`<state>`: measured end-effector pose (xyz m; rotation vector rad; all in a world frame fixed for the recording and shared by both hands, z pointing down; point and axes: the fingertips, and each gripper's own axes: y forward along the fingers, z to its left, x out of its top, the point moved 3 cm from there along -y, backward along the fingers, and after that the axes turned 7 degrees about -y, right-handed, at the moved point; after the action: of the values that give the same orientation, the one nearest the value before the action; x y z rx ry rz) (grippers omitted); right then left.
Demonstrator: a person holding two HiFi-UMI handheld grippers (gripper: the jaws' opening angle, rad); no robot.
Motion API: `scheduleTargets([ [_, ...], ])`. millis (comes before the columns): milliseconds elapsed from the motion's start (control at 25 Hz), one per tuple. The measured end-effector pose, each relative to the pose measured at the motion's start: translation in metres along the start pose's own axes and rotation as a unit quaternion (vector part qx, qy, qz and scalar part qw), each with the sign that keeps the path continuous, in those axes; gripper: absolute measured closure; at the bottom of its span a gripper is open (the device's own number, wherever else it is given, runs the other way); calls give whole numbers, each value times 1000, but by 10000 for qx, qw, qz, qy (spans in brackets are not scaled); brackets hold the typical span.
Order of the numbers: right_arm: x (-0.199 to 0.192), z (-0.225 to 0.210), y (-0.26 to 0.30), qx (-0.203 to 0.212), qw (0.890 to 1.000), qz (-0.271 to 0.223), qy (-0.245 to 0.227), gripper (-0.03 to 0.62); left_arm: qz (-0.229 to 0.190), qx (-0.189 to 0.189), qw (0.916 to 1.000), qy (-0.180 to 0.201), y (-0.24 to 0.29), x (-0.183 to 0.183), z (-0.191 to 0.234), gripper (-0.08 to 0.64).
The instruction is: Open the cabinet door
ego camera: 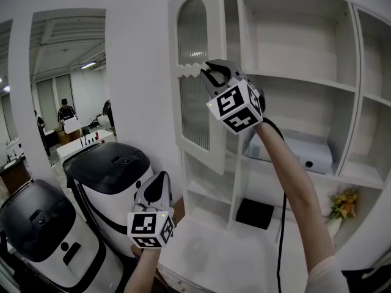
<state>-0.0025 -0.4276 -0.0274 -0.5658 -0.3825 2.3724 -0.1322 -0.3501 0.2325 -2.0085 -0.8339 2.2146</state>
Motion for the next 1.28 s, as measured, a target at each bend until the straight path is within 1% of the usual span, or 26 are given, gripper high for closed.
scheduleTargets([
  [120, 9, 1, -2, 17, 9998, -118, 142, 531, -15, 1, 10000, 41, -3, 3, 0, 554],
  [320, 26, 3, -3, -30, 9990, -348, 286, 564, -21, 120, 9999, 33, -12, 6, 7, 554],
  [480, 38, 6, -3, -17, 9987, -441, 261, 593, -62, 209, 9998, 50, -18, 11, 11, 554],
  [680, 51, 10, -2, -83, 9980, -550, 304, 594, -141, 280, 9995, 63, -25, 19, 16, 554],
  [800, 54, 13, -2, -51, 9977, -592, 332, 594, -194, 307, 9993, 39, -27, 21, 17, 554],
  [1120, 73, 22, -2, -45, 9960, -864, 206, 594, -221, 314, 9992, 91, -25, 23, 15, 554],
  [1280, 86, 30, 3, -125, 9963, -851, -33, 594, -196, 410, 9989, 100, -30, 22, 23, 554],
])
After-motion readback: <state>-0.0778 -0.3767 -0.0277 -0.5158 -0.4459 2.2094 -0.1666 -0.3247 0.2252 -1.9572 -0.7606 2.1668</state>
